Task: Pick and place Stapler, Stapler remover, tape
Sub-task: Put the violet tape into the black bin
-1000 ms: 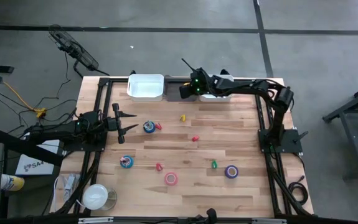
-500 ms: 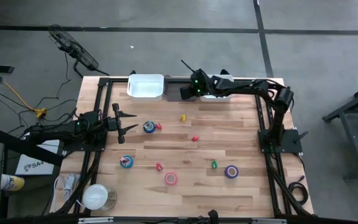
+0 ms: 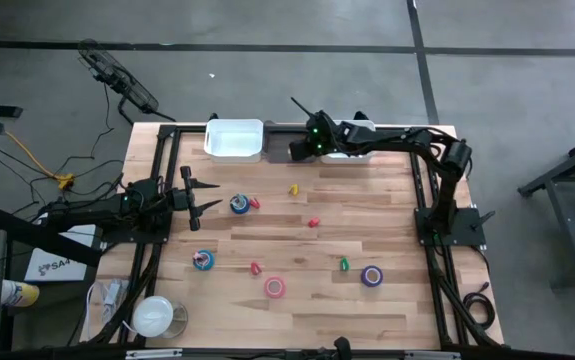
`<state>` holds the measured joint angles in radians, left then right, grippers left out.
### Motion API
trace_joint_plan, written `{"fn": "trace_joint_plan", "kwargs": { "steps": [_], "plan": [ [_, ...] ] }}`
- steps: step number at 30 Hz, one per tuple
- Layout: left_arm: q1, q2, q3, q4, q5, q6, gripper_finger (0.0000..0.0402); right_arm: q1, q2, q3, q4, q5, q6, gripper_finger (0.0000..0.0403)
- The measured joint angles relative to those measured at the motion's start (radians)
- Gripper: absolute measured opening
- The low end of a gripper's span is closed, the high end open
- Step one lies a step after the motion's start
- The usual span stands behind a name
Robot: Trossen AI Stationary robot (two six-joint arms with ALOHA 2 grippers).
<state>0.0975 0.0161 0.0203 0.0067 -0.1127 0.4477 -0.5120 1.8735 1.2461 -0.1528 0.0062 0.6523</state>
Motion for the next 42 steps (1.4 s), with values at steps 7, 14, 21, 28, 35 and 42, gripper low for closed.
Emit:
{"fn": "trace_joint_plan", "kwargs": {
  "steps": [7,14,21,28,35,42],
  "plan": [
    [0.0,0.0,0.0,0.0,0.0,0.0,0.0186,0.0,-0.057,-0.001,-0.036,0.003,-0.058,0.0116],
    [0.0,0.0,0.0,0.0,0.0,0.0,0.0186,0.003,-0.118,-0.001,-0.136,-0.013,-0.095,0.0154],
    [0.0,0.0,0.0,0.0,0.0,0.0,0.0186,0.053,-0.126,-0.001,-0.268,-0.129,-0.159,0.0184],
    [0.0,0.0,0.0,0.0,0.0,0.0,0.0186,0.117,-0.131,-0.001,-0.279,-0.204,-0.183,0.0188],
    [0.0,0.0,0.0,0.0,0.0,0.0,0.0186,0.223,-0.131,-0.001,-0.48,-0.269,-0.169,0.0189],
    [0.0,0.0,0.0,0.0,0.0,0.0,0.0186,0.361,-0.131,-0.001,-0.788,-0.219,0.006,0.0188]
  ]
}}
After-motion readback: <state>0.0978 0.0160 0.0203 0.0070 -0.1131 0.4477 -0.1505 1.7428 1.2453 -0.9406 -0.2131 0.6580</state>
